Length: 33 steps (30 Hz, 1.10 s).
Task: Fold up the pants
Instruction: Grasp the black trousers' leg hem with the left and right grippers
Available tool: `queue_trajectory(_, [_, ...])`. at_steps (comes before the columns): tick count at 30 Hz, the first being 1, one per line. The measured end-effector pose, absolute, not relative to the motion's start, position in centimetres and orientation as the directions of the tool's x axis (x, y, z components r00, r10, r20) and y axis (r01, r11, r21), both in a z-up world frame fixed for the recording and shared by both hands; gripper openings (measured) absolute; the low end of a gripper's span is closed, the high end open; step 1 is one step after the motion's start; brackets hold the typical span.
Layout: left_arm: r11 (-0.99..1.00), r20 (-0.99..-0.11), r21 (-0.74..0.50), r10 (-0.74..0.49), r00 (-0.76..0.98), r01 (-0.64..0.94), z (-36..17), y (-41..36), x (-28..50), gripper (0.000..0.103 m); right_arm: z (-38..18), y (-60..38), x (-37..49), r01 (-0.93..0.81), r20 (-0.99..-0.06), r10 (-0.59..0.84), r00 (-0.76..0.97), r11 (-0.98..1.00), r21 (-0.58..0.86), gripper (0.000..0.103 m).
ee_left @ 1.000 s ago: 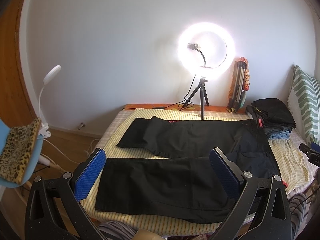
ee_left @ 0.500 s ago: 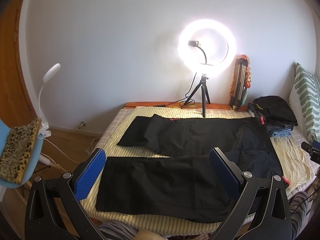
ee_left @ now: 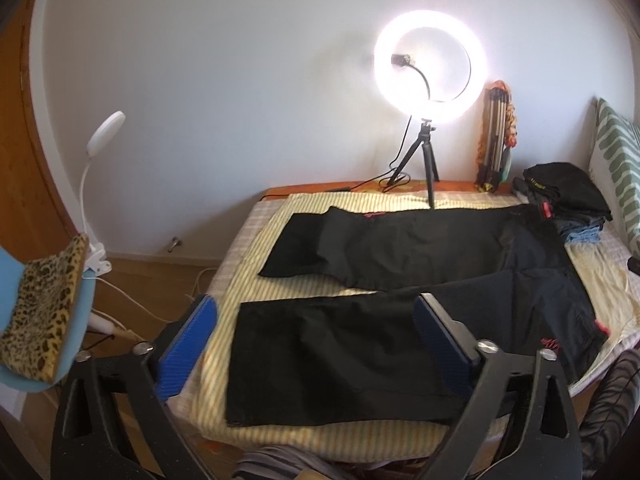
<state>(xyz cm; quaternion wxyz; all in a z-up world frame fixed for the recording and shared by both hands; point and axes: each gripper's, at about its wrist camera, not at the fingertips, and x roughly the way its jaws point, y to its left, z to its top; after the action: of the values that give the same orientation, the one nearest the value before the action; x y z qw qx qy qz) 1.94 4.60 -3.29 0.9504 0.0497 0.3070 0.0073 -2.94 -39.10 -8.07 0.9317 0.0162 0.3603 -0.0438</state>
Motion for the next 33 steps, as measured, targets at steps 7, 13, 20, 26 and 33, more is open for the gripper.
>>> queue_trajectory(7, [0.996, -0.66, 0.087, 0.037, 0.75, 0.028, -5.8, 7.8, 2.9, 0.071, -9.4, -37.8, -3.0, -0.043, -0.712, -0.006, 0.702, 0.998, -0.051, 0.092])
queue_trajectory(13, [0.995, -0.728, 0.079, 0.018, 0.685, 0.058, -8.6, 9.5, 2.8, 0.056, -11.5, -35.1, -3.9, -0.235, -0.768, 0.094, 0.634, 0.969, -0.076, 0.087])
queue_trajectory(20, [0.988, -0.804, 0.09, 0.0, 0.594, 0.123, -11.7, 10.2, 2.0, 0.052, -14.5, -31.1, -4.9, -0.402, -0.819, 0.216, 0.531, 0.915, -0.019, 0.087])
queue_trajectory(26, [0.976, -0.841, 0.079, -0.044, 0.539, 0.202, -14.2, 9.0, 1.8, 0.052, -18.2, -27.5, -4.9, -0.509, -0.875, 0.21, 0.436, 0.859, -0.048, 0.087])
queue_trajectory(33, [0.965, -0.858, 0.04, -0.099, 0.504, 0.258, -15.9, 8.0, 2.3, 0.052, -20.8, -25.6, -4.8, -0.57, -0.908, 0.122, 0.4, 0.809, -0.142, 0.08])
